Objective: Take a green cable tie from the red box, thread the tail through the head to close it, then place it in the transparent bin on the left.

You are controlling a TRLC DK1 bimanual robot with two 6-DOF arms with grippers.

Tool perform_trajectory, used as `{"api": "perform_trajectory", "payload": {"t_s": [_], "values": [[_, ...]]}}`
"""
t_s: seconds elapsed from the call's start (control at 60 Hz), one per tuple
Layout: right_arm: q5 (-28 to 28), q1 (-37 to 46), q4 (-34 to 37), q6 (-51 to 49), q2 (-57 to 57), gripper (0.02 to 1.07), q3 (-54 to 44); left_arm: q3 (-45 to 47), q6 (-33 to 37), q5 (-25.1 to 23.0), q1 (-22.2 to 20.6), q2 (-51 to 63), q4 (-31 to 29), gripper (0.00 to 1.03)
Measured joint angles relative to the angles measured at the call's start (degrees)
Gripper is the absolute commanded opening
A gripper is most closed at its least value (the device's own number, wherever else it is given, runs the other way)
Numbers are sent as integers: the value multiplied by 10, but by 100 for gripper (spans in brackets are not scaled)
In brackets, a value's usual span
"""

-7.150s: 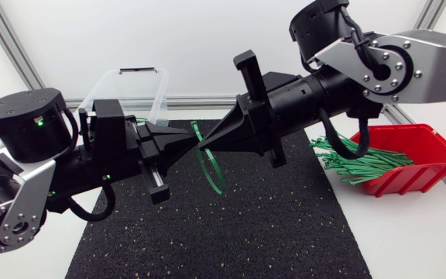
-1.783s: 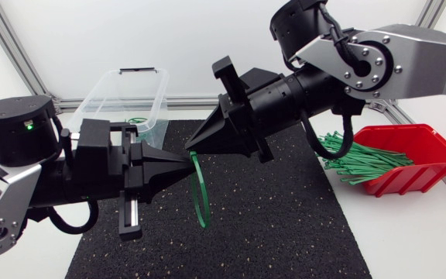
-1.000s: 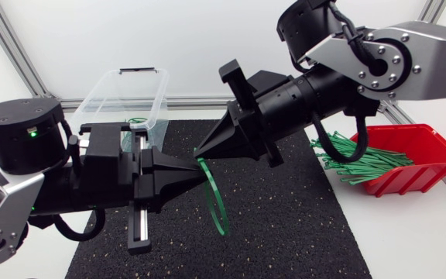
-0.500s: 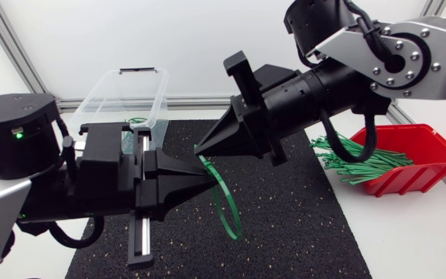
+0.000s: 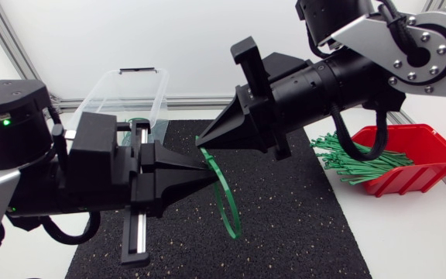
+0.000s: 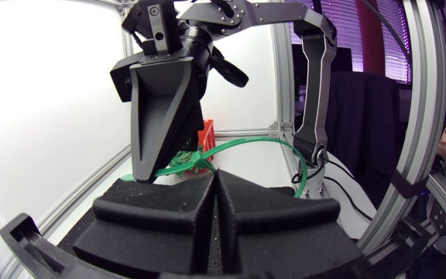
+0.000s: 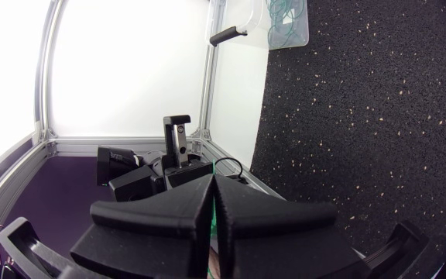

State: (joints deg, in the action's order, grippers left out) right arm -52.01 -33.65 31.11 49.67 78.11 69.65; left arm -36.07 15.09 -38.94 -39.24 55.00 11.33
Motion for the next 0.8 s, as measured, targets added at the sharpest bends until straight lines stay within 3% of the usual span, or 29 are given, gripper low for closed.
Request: {"api": "perform_trajectory", "payload": {"t_s": [0.133,0.35,0.433,0.517,0.8], "values": [[11,-4,0,0,0,8,0,0,0,0,3,-3,-9,3],[56,-16,-3,-1,0,28,0,-12,2,-13,27,-3,-34,3],[76,-24,-7,-4,0,29,0,-19,2,-20,37,-3,-46,3],[90,-26,-9,-6,-2,41,0,-30,2,-24,50,-3,-61,3],[146,16,-4,-51,-10,42,0,-86,10,-12,96,10,-144,3]]}}
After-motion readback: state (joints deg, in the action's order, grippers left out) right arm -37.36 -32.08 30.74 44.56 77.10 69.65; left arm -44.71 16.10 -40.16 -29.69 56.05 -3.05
